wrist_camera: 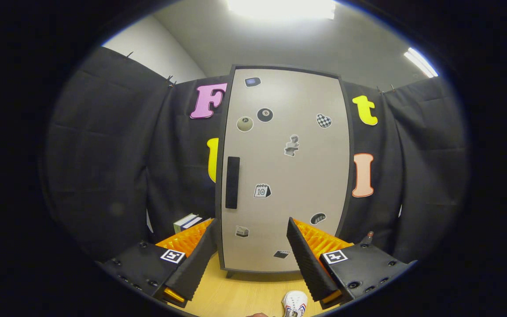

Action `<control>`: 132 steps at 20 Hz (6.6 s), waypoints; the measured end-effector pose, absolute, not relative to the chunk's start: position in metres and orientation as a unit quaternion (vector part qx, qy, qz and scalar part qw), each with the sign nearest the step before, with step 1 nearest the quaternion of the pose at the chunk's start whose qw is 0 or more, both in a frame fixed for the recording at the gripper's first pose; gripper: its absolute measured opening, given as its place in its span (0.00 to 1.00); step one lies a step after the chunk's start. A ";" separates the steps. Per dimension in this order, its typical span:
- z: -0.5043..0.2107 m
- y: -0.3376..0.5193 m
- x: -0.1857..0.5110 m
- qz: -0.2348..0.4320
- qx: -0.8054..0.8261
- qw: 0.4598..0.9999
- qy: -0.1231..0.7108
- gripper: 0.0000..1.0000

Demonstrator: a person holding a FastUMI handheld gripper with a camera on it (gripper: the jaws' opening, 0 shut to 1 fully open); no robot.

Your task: Open the shoe cabinet door, grab the shoes and put them into the shoe cabinet, then close the shoe cabinet door.

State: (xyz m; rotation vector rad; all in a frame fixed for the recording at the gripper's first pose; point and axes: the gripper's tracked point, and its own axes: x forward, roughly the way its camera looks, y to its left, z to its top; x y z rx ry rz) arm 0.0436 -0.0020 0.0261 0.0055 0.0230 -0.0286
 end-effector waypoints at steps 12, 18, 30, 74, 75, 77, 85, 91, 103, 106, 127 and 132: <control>0.047 0.003 0.149 -0.007 -0.003 0.999 0.041 0.97; 0.053 0.021 0.201 0.001 -0.016 0.998 0.053 0.97; 0.007 0.044 0.251 -0.014 0.005 0.991 0.133 0.94; 0.015 -0.076 0.035 0.122 0.030 0.988 0.085 0.07; 0.015 -0.083 0.030 0.121 0.029 0.989 0.085 0.07; 0.014 -0.098 0.020 0.118 0.030 0.989 0.084 0.07; 0.009 -0.171 0.007 0.085 0.036 0.993 0.078 0.06; 0.007 -0.212 0.015 0.046 0.051 0.996 0.058 0.06; -0.002 -0.215 -0.025 -0.020 0.045 0.995 0.088 0.22; 0.006 -0.207 -0.046 -0.043 0.046 0.995 0.079 0.46; -0.027 0.051 -0.027 0.067 0.027 0.987 0.144 0.96; -0.079 0.077 0.029 0.098 0.023 0.975 0.198 0.96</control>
